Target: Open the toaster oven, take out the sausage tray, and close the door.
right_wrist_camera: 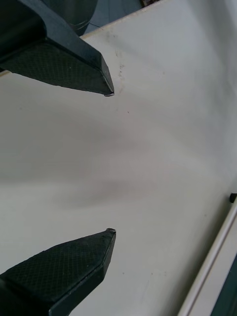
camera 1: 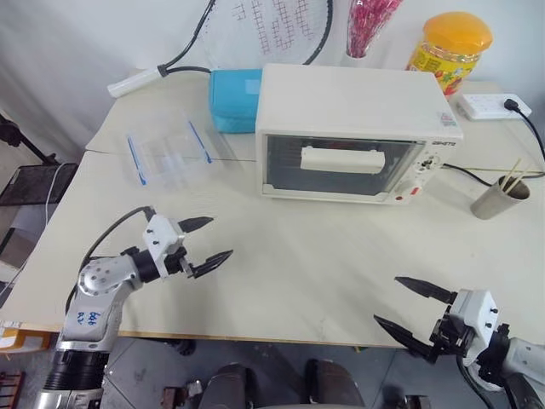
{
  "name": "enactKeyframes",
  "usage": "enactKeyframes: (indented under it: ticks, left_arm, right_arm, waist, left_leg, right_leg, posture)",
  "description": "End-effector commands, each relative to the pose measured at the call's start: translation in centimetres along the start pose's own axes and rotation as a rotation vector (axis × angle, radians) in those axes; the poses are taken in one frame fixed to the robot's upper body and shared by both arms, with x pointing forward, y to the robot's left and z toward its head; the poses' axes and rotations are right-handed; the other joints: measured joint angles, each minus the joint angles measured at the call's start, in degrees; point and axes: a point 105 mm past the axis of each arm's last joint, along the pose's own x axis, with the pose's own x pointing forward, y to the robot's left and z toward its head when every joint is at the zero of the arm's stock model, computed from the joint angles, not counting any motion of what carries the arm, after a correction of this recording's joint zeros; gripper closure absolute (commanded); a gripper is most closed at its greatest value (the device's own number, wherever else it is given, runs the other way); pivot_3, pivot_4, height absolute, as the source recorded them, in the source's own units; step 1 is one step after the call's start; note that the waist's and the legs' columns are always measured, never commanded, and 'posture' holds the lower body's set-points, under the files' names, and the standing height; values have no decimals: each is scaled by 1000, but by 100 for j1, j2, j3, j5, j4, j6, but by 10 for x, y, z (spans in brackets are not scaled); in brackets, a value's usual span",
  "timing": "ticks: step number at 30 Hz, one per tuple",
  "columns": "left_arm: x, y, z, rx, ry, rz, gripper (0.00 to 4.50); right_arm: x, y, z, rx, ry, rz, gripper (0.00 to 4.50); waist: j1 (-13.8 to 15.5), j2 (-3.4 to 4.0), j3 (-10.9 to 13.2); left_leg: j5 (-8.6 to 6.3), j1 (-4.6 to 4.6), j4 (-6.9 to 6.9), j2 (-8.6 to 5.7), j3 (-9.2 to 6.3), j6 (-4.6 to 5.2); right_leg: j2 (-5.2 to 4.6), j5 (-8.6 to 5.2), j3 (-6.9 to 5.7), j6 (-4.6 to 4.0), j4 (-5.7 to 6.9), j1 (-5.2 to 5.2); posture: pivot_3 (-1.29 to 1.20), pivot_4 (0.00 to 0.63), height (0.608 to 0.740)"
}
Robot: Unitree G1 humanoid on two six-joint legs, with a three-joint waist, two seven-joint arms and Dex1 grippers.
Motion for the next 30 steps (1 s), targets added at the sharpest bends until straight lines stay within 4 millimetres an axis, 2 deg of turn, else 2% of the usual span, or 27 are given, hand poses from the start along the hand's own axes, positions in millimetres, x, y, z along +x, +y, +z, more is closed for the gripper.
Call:
enactKeyframes:
  ticks: [1, 4, 7, 11, 17, 23, 26, 30]
  left_arm:
    - [2, 2, 8, 20, -26, 3, 54]
    - [0, 4, 19, -21, -73, -2, 54]
    - [-8, 4, 36, -67, -146, -70, 54]
    - [-12, 12, 52, -124, -201, -80, 54]
    - [-11, 7, 62, -105, -214, -95, 54]
    - [-13, 1, 56, -127, -204, -68, 54]
    - [-16, 2, 53, -159, -203, -37, 54]
    - [-22, 11, 54, -234, -225, 15, 54]
  right_arm:
    - [5, -4, 15, -23, -56, -13, 0]
    - [20, -23, 37, 28, -152, -61, 0]
    - [32, -44, 53, 75, -209, -79, 0]
    - [47, -70, 71, 95, -259, -82, 0]
    - [73, -99, 94, 93, -319, -52, 0]
    - [91, -106, 112, 39, -384, -17, 0]
    - [93, -94, 117, -5, -394, 60, 0]
    - [89, -63, 107, -128, -313, 220, 0]
  waist:
    - [7, 0, 0]
    - [-24, -1, 0]
    - [-59, -2, 1]
    - [-41, -1, 1]
    - [-49, -1, 1]
    - [-58, -2, 2]
    - [-56, -2, 2]
    - [-28, -2, 2]
  left_leg:
    - [0, 0, 0, 0, 0, 0]
    - [1, -1, 4, -2, 2, 3]
    - [7, 0, 10, 0, 0, 2]
    - [13, -5, 10, 5, -25, -7]
    - [11, -13, 10, -10, -24, 3]
    - [11, -19, 10, -10, -25, 4]
    - [13, -18, 11, -8, -25, 3]
    - [13, -20, 11, -9, -30, 3]
  right_leg:
    - [0, 0, 0, 0, 0, 0]
    - [-2, 0, 3, 0, 0, 0]
    - [-5, 0, 5, 0, 9, 0]
    - [-4, -6, 2, -11, 17, 0]
    - [-6, -5, -19, -9, 15, 0]
    - [-4, -5, -33, -9, 13, 0]
    - [-3, -5, -32, -9, 14, 0]
    - [-4, -5, -33, -8, 14, 1]
  posture:
    - [0, 150, 740]
    - [0, 150, 740]
    - [0, 150, 740]
    - [0, 150, 740]
    - [0, 150, 740]
    - [0, 150, 740]
    - [0, 150, 740]
    - [0, 150, 740]
